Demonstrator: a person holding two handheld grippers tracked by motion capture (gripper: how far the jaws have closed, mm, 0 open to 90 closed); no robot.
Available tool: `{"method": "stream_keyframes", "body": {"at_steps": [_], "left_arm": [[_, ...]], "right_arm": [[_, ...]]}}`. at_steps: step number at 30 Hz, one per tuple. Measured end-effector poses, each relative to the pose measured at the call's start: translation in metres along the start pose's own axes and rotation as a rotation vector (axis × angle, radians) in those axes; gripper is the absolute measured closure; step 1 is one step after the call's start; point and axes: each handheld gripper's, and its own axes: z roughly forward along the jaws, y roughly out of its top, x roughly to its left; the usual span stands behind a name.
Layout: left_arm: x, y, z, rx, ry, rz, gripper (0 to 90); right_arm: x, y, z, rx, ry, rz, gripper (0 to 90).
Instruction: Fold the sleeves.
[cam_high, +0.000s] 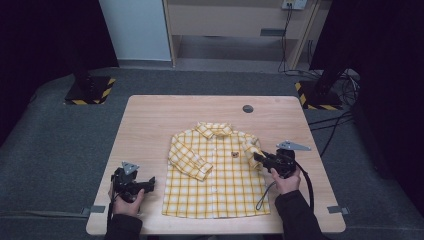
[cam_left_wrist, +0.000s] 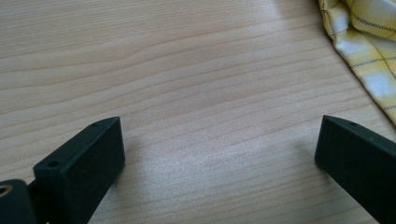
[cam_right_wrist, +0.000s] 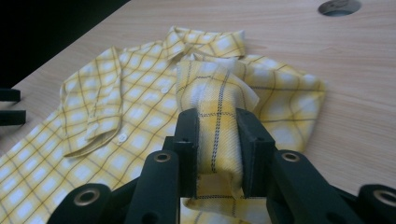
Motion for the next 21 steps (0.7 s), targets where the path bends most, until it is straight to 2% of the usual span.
{"method": "stream_keyframes", "body": {"at_steps": [8, 10, 11, 16, 21], "left_arm": [[0.0, 0.0, 0.0, 0.0, 0.0, 0.0, 0.5], [0.0, 0.0, 0.0, 0.0, 0.0, 0.0, 0.5], [0.0, 0.0, 0.0, 0.0, 0.0, 0.0, 0.5], [0.0, 0.0, 0.0, 0.0, 0.0, 0.0, 0.5], [0.0, 0.0, 0.0, 0.0, 0.0, 0.0, 0.5]], "right_arm": [[0.009, -0.005, 0.013, 0.048, 0.02, -0.022, 69.8], [0.009, -0.005, 0.015, 0.06, 0.028, -0.018, 66.2], [0.008, -0.006, 0.016, 0.073, 0.04, -0.011, 62.1], [0.01, -0.007, 0.022, 0.107, 0.09, -0.009, 56.3], [0.007, -0.004, 0.018, 0.092, 0.136, -0.001, 52.4]]}}
